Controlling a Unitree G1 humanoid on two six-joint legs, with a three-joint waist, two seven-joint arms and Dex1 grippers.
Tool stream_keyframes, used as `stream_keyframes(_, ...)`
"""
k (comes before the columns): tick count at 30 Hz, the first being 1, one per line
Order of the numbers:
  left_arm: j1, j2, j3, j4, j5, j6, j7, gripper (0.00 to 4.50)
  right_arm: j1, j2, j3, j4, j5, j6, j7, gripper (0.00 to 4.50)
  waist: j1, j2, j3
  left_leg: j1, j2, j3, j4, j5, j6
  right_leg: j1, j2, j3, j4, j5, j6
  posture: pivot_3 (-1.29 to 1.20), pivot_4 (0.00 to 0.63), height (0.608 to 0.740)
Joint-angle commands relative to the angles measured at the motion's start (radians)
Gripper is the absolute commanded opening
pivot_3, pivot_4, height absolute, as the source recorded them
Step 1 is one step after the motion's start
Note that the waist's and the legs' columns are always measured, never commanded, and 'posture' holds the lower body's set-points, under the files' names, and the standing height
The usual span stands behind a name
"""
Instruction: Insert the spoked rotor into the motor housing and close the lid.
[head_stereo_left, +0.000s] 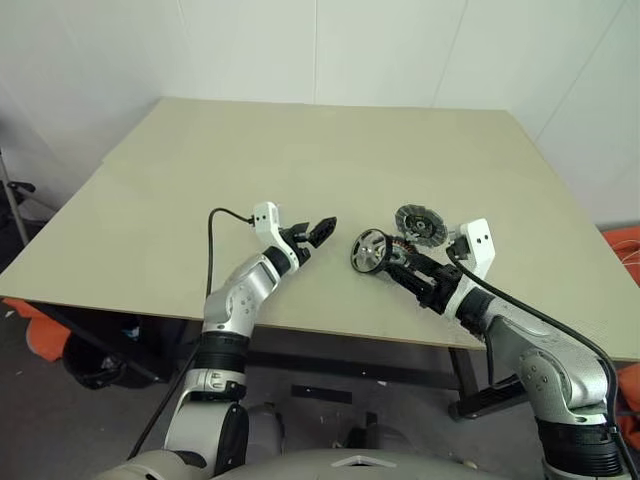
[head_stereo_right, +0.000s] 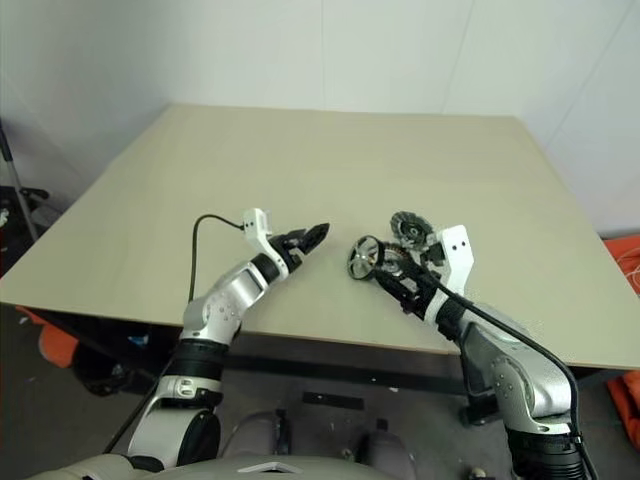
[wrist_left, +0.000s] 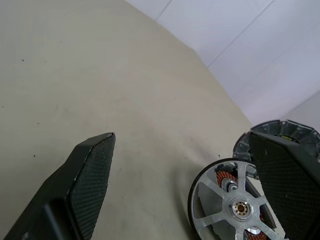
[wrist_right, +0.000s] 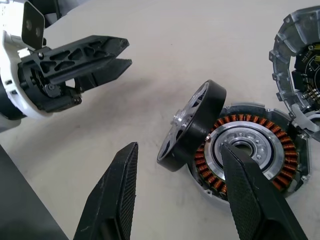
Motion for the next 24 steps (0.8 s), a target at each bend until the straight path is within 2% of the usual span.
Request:
stream_keyframes(1, -0.003, -0.003, 0.006, -0.053, -0.023, -0.002, 0.003, 4.5, -0.041, 0.034, -0.03, -0.04, 0.08, 0.1, -0.067, 2.93, 0.0, 0.0, 0.0, 0.0, 0.0, 0.0, 0.0, 0.0, 0.0, 0.0, 0.0, 0.0, 0.0, 0.0, 0.0, 0.0, 0.0, 0.74)
stream_keyframes(8, 0.003, -0.007, 0.013, -0.074, -0.047, 0.008, 0.01, 4.5, -0.132, 0.1, -0.107, 0.013, 0.185, 0.236, -0.177, 2.93, -0.001, 0.0, 0.0, 0.0, 0.0, 0.0, 0.0, 0.0, -0.001, 0.0, 0.0, 0.0, 0.0, 0.0, 0.0, 0.0, 0.0, 0.74)
stream_keyframes(24, 0.011, -0.008, 0.013, -0.093, -0.08, 0.016, 0.008, 4.5, -0.098, 0.066, -0.116, 0.062, 0.15, 0.215, -0.169, 2.93, 0.0, 0.0, 0.0, 0.0, 0.0, 0.0, 0.0, 0.001, -0.002, 0.0, 0.0, 0.0, 0.0, 0.0, 0.0, 0.0, 0.0, 0.74)
